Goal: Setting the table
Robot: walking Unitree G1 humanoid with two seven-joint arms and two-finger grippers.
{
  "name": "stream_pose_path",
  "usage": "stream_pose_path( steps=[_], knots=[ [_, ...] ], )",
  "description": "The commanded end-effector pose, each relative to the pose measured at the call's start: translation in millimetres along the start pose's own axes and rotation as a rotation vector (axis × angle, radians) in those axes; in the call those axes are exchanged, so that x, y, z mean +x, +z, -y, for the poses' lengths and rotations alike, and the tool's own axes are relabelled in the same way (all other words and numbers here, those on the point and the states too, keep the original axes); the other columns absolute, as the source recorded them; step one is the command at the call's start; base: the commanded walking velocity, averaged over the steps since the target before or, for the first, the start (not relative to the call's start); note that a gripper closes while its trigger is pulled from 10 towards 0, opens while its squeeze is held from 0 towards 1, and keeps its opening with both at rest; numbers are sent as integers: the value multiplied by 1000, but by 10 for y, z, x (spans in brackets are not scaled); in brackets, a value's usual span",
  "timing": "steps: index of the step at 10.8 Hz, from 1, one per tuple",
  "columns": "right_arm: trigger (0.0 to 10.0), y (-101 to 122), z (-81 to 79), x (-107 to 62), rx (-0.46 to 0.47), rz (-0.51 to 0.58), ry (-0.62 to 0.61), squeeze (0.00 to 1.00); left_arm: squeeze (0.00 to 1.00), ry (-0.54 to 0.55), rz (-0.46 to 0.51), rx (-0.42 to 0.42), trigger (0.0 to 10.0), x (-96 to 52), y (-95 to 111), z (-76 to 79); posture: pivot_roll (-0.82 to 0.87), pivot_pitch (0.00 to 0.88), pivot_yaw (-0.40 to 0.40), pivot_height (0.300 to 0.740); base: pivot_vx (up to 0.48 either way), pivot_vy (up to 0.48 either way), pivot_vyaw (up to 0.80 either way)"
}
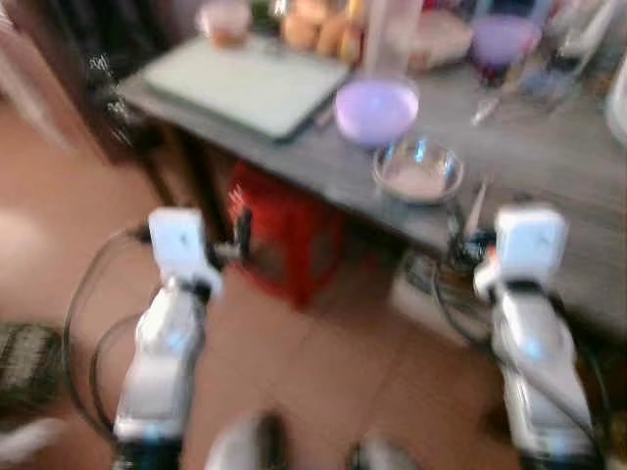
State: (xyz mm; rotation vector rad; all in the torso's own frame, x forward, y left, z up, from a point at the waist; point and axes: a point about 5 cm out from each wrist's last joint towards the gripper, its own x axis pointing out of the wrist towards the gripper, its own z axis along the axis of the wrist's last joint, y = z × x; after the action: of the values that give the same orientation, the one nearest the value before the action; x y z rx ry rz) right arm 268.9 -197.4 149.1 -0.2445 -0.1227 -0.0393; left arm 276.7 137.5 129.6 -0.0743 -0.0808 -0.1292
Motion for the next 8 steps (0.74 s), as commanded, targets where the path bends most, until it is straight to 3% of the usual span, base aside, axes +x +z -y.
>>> stream_pose_path(
  steps=[1,3,5,7,8],
  knots=[
    [10000,-53,-87,111,-18,-1,75,0,0,-42,17,36,10000,77,26,34,-66,80,27,740,-281,0,0],
    [10000,-8,-204,373,-54,28,189,0,0,-61,4,66,10000,204,-13,2,-68,82,38,740,-264,0,0],
    [10000,69,-309,473,-63,61,279,0,0,-117,13,106,10000,267,22,26,-63,112,47,740,-257,0,0],
    [10000,2,-296,301,-41,74,208,0,0,-114,-3,107,10000,132,-85,19,-63,122,36,740,0,0,0],
    [10000,-157,-196,102,-1,10,85,0,0,-39,-20,101,10000,19,-167,-28,-65,126,32,740,0,0,0]
  ],
)
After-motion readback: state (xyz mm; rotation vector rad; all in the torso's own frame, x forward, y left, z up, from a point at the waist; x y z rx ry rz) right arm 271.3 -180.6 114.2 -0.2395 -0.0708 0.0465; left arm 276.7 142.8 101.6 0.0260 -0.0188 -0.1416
